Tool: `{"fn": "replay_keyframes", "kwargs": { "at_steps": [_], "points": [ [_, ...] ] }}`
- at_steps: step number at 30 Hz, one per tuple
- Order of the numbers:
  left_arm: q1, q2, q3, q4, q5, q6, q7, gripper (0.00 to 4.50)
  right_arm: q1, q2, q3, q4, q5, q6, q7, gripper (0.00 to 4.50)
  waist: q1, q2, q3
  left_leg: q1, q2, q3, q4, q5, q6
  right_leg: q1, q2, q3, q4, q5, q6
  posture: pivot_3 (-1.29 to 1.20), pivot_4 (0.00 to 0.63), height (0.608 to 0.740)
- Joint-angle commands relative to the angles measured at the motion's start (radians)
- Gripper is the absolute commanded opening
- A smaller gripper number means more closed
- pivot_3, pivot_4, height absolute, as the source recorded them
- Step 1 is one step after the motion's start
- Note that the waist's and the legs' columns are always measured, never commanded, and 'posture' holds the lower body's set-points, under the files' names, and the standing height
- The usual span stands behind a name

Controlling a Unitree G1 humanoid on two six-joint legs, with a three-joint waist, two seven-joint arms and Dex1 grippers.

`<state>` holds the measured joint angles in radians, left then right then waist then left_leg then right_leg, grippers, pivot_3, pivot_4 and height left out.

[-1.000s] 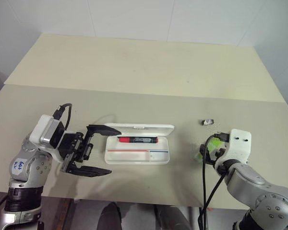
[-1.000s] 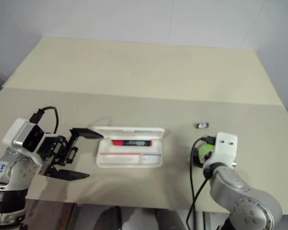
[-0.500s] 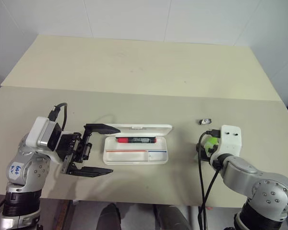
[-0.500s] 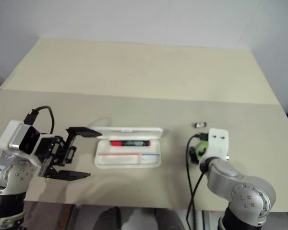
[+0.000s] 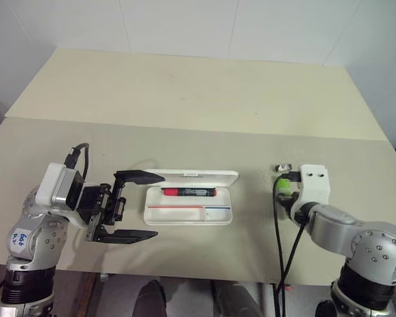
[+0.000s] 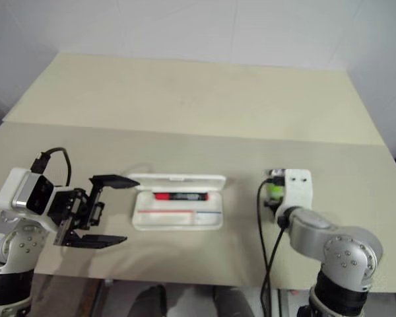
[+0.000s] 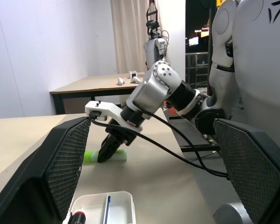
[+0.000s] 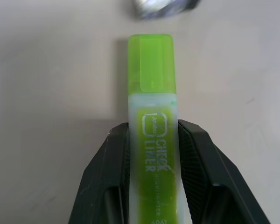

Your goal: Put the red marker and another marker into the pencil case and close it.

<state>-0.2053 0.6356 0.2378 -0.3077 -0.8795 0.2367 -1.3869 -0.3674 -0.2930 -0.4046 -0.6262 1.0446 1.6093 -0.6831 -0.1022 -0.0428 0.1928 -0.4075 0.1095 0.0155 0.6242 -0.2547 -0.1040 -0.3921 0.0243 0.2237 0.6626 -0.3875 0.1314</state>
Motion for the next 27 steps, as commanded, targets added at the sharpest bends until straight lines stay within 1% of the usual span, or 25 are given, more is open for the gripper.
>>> {"fn": "replay_keyframes", "kwargs": {
  "at_steps": [1,3,5,10,12,15,16,18,19,20,22,23,27],
  "points": [
    [-0.01,-0.006,0.016,-0.024,-0.007,-0.019,0.013,4.5,-0.073,-0.039,-0.038,-0.031,0.004,-0.029,0.112,1.08,-0.007,0.0,0.0,0.0,0.0,0.0,-0.001,0.0,0.0,0.0,0.0,0.0,0.0,0.0,0.0,0.0,0.15,0.74],
    [-0.013,-0.006,0.017,-0.017,-0.007,-0.021,0.011,4.5,-0.121,-0.072,-0.017,-0.049,0.006,-0.084,0.195,1.08,-0.009,0.001,0.0,0.0,0.0,0.0,-0.003,0.0,0.0,-0.001,0.0,0.0,0.0,0.0,0.0,0.0,0.15,0.74],
    [-0.01,-0.007,0.017,-0.015,-0.007,-0.024,0.011,4.5,-0.162,-0.123,0.014,-0.073,0.027,-0.153,0.32,1.08,-0.009,0.002,0.001,0.0,0.001,0.001,-0.004,0.0,0.0,-0.002,0.0,0.0,-0.001,-0.001,-0.001,0.0,0.15,0.74],
    [0.012,-0.014,0.034,-0.027,-0.015,-0.027,0.036,4.5,-0.175,-0.266,0.034,-0.077,0.136,-0.186,0.565,1.08,-0.005,0.002,0.001,0.0,0.002,0.001,-0.006,0.0,0.0,-0.001,0.001,-0.001,-0.003,-0.001,-0.002,0.0,0.15,0.74],
    [0.036,-0.007,0.051,-0.026,-0.011,-0.034,0.033,4.5,-0.195,-0.333,0.063,-0.059,0.148,-0.215,0.672,1.08,-0.006,0.002,0.001,0.0,0.002,0.002,-0.006,0.0,0.0,-0.001,0.0,0.0,-0.004,-0.001,-0.002,0.0,0.15,0.74],
    [0.07,0.002,0.073,-0.025,-0.003,-0.053,0.021,4.5,-0.216,-0.397,0.096,-0.046,0.13,-0.301,0.818,1.08,-0.009,0.002,0.001,0.0,0.002,0.003,-0.004,0.0,0.0,0.0,0.0,0.0,-0.003,-0.001,-0.001,0.0,0.15,0.74],
    [0.081,0.004,0.088,-0.024,-0.001,-0.06,0.025,4.5,-0.227,-0.437,0.109,-0.047,0.134,-0.322,0.901,1.08,-0.009,0.002,0.001,0.0,0.002,0.003,-0.003,-0.001,0.001,0.0,0.0,0.0,-0.003,-0.001,-0.001,0.0,0.15,0.74],
    [0.104,0.014,0.114,-0.012,0.005,-0.077,0.016,4.5,-0.244,-0.51,0.146,-0.05,0.108,-0.382,1.058,1.08,-0.008,0.003,0.002,0.0,0.002,0.002,-0.002,-0.001,0.001,0.0,0.001,0.0,-0.002,-0.001,-0.001,0.0,0.15,0.74],
    [0.116,0.018,0.128,-0.003,0.006,-0.082,0.012,4.5,-0.257,-0.559,0.196,-0.06,0.063,-0.461,1.216,1.08,-0.007,0.003,0.002,0.001,0.002,0.002,-0.002,-0.001,0.001,0.0,0.001,0.0,-0.002,-0.001,-0.001,0.0,0.15,0.74],
    [0.129,0.023,0.141,0.007,0.01,-0.092,0.003,4.5,-0.27,-0.599,0.245,-0.059,0.016,-0.528,1.341,1.08,-0.007,0.005,0.003,0.001,0.002,0.002,-0.001,-0.001,0.001,0.0,0.0,0.0,-0.002,-0.001,-0.001,0.0,0.15,0.74],
    [0.15,0.03,0.164,0.026,0.019,-0.107,-0.007,4.5,-0.284,-0.642,0.302,-0.026,-0.021,-0.567,1.434,1.08,-0.008,0.005,0.003,0.001,0.002,0.003,0.001,-0.001,0.002,0.001,0.0,0.0,-0.002,-0.001,-0.001,0.0,0.15,0.74],
    [0.16,0.03,0.177,0.038,0.024,-0.119,-0.014,4.5,-0.295,-0.653,0.337,-0.009,-0.047,-0.579,1.456,1.08,-0.007,0.005,0.003,0.001,0.003,0.002,0.002,-0.001,0.003,0.002,0.0,-0.001,-0.002,-0.001,-0.001,0.0,0.15,0.74],
    [0.192,0.028,0.216,0.08,0.034,-0.156,-0.033,4.5,-0.345,-0.652,0.469,0.004,-0.155,-0.638,1.536,1.08,-0.008,0.005,0.003,0.001,0.003,0.002,0.005,-0.002,0.003,0.002,0.0,-0.001,-0.001,0.0,0.0,0.0,0.15,0.74]
  ]
}}
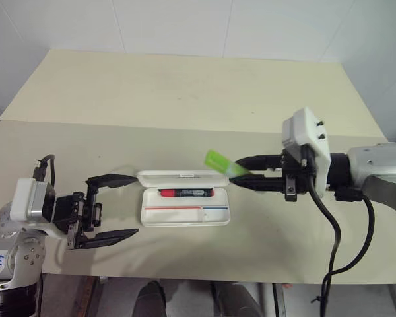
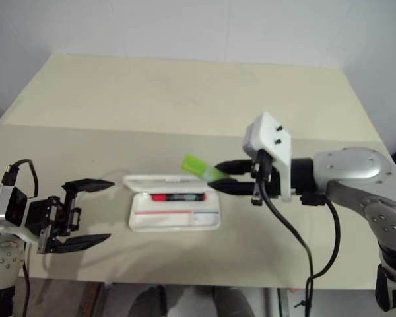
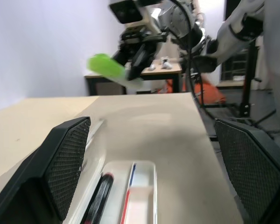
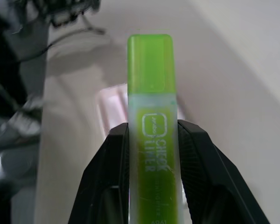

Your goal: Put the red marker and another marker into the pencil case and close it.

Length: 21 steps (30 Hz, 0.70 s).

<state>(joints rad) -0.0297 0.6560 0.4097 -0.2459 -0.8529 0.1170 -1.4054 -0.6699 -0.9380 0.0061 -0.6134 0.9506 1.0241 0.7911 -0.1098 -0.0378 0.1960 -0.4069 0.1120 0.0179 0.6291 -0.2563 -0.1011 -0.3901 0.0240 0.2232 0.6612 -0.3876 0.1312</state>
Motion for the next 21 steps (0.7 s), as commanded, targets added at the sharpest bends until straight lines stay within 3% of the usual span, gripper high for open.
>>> {"fn": "replay_keyframes", "kwargs": {
  "at_steps": [1,10,21],
  "points": [
    [0.028,0.007,0.055,0.031,0.011,-0.049,-0.021,4.5,-0.062,0.006,0.099,-0.011,-0.09,-0.06,0.067,1.08,-0.001,0.0,0.0,0.0,0.0,0.0,0.0,0.0,0.0,0.0,0.0,0.0,0.001,0.0,0.0,0.0,0.15,0.74],
    [0.082,0.027,0.157,0.154,0.015,-0.129,-0.09,4.5,-0.168,0.137,0.434,0.019,-0.42,-0.175,0.087,1.08,-0.003,0.0,0.0,0.0,0.002,0.0,-0.001,0.001,-0.001,-0.003,0.001,-0.001,0.002,-0.001,-0.002,0.0,0.15,0.74],
    [0.165,0.064,0.212,0.213,-0.023,-0.129,-0.206,4.5,-0.168,0.343,0.643,0.123,-0.727,-0.176,-0.024,1.08,-0.008,-0.001,0.0,0.0,0.003,0.0,0.0,0.001,-0.003,-0.005,0.002,-0.001,0.01,-0.002,-0.004,0.0,0.15,0.74]
  ]
}}
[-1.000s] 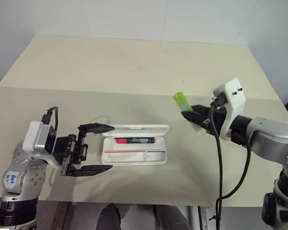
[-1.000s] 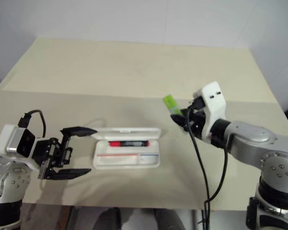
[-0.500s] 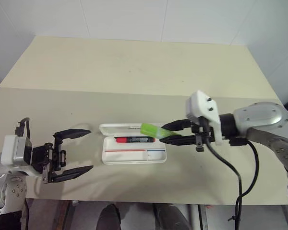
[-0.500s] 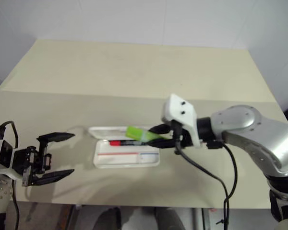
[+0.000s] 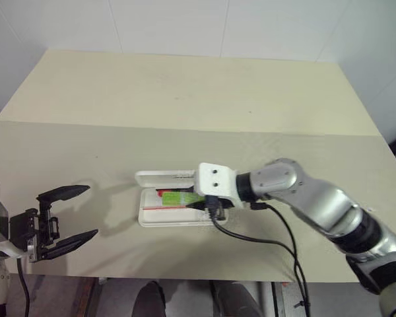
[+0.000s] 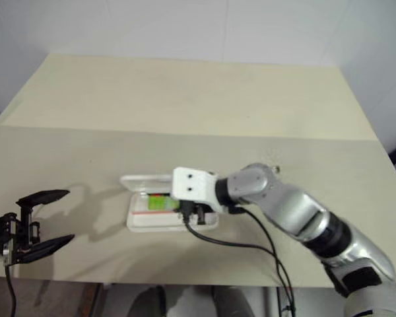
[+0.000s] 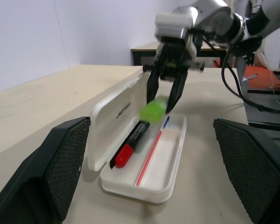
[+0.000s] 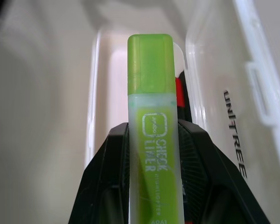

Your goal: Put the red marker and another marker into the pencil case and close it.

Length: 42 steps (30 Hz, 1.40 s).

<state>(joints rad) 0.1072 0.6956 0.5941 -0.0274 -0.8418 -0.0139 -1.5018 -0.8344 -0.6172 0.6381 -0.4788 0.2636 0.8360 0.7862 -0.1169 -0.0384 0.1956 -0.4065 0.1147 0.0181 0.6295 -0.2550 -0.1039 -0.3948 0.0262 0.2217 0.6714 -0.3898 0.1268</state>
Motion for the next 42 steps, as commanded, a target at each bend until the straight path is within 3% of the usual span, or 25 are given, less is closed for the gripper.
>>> {"fn": "replay_keyframes", "kwargs": {
  "at_steps": [1,8,17,25,42],
  "points": [
    [0.035,0.028,0.026,-0.008,-0.044,0.014,-0.11,4.5,-0.004,0.03,0.012,-0.009,-0.05,0.019,-0.019,1.08,-0.001,0.0,0.0,0.0,0.0,0.0,0.0,0.0,0.0,0.0,0.0,0.0,0.001,0.0,0.0,0.0,0.15,0.74],
    [0.042,0.095,0.053,-0.043,-0.098,0.086,-0.07,4.5,-0.011,0.059,0.017,0.002,-0.101,0.026,0.003,1.08,-0.007,0.0,0.0,0.0,0.0,-0.002,0.0,0.0,0.0,-0.001,0.001,-0.001,0.003,-0.001,-0.003,0.0,0.15,0.74],
    [0.059,0.112,0.107,-0.249,-0.224,0.254,0.063,4.5,-0.019,0.078,0.0,0.01,-0.112,0.013,0.041,1.08,-0.015,0.0,0.0,0.0,0.001,-0.003,-0.002,0.0,-0.001,-0.001,0.001,-0.003,0.003,-0.002,-0.004,0.0,0.15,0.74],
    [0.081,0.105,0.133,-0.268,-0.202,0.288,0.061,4.5,-0.079,0.193,-0.117,0.028,0.045,0.184,0.091,1.08,-0.026,0.0,0.0,0.0,0.001,-0.003,-0.001,0.001,-0.001,-0.001,0.001,-0.003,0.005,-0.002,-0.004,0.0,0.15,0.74],
    [0.087,0.087,0.129,-0.276,-0.195,0.283,0.067,4.5,-0.101,0.246,-0.053,0.007,0.076,0.328,0.04,1.08,-0.028,0.0,0.0,0.0,0.001,-0.006,-0.002,0.001,-0.001,0.0,0.001,-0.006,0.004,-0.003,-0.005,0.0,0.15,0.74]
  ]
}}
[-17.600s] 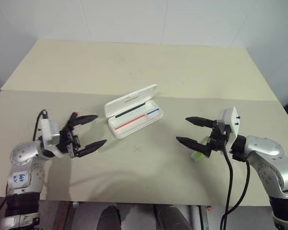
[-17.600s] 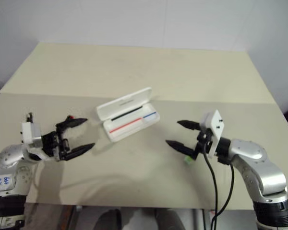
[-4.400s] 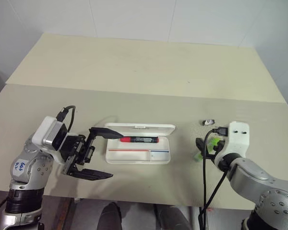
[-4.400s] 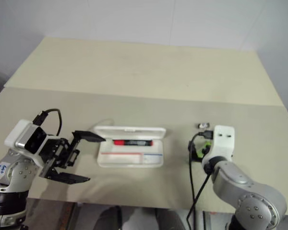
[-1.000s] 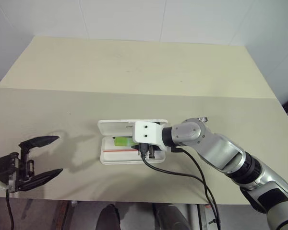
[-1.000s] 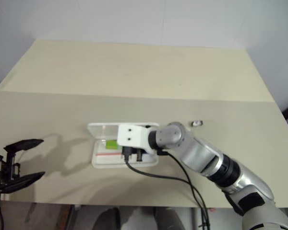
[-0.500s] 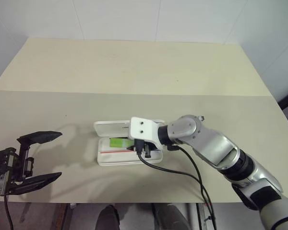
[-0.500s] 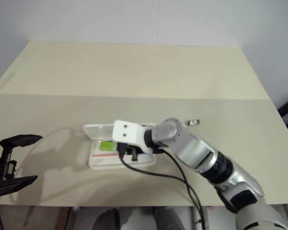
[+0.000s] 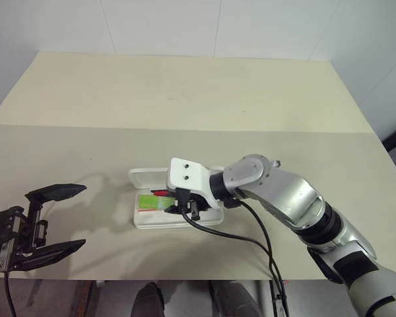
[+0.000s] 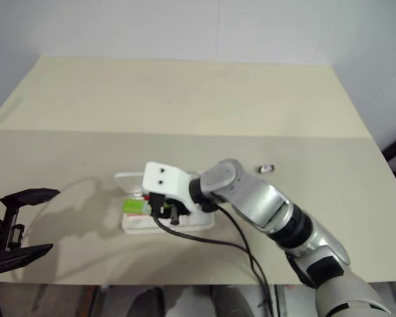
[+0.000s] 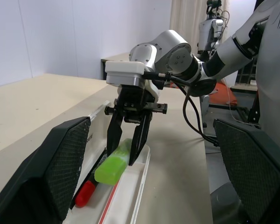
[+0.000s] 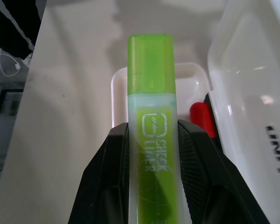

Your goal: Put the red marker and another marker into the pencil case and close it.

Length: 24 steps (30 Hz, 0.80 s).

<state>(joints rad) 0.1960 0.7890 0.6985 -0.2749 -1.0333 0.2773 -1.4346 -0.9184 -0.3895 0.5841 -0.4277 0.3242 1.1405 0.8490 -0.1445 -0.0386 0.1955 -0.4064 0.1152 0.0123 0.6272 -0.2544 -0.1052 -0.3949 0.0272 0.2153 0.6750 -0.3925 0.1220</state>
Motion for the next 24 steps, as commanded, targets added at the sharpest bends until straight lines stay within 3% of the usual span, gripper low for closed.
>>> {"fn": "replay_keyframes", "kwargs": {
  "at_steps": [1,15,24],
  "points": [
    [-0.002,-0.007,0.024,-0.028,-0.003,-0.009,0.0,4.5,-0.016,0.025,0.001,-0.046,0.015,0.032,-0.031,1.08,0.0,0.0,0.0,0.0,0.0,0.0,0.0,0.0,0.0,0.0,0.0,0.0,0.0,0.0,0.0,0.0,0.15,0.74],
    [0.026,-0.015,0.036,-0.041,-0.014,-0.004,-0.007,4.5,-0.015,0.055,0.039,-0.019,0.029,0.013,-0.055,1.08,0.0,0.0,0.0,0.0,0.0,0.0,-0.002,0.0,0.0,-0.001,0.0,0.0,0.0,-0.001,-0.001,0.0,0.15,0.74],
    [0.079,-0.009,0.055,-0.019,0.001,0.006,-0.042,4.5,-0.03,0.037,0.107,0.044,-0.027,-0.153,-0.001,1.08,-0.006,0.0,0.0,0.0,0.0,0.0,-0.004,0.0,0.0,-0.001,0.0,-0.001,-0.001,-0.001,-0.002,0.0,0.15,0.74]
  ]
}}
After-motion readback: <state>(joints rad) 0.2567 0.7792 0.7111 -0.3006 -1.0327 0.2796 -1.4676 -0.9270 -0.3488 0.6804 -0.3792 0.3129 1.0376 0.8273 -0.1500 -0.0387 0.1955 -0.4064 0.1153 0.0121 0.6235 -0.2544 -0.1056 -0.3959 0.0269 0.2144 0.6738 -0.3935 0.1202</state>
